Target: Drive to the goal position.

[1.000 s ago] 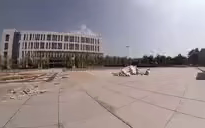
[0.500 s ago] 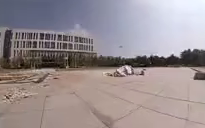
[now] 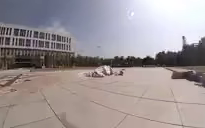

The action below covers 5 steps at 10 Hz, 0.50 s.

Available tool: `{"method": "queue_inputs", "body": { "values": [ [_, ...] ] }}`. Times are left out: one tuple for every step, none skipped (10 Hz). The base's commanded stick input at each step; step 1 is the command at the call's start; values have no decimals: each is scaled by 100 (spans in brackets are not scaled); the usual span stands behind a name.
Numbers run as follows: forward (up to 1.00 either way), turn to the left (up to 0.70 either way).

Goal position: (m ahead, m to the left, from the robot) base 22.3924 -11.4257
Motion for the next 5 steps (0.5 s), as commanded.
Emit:
{"method": "queue_inputs", "body": {
  "values": [
    [70,0],
    [70,0],
    [70,0],
    [70,0],
    [70,0]
  ]
}}
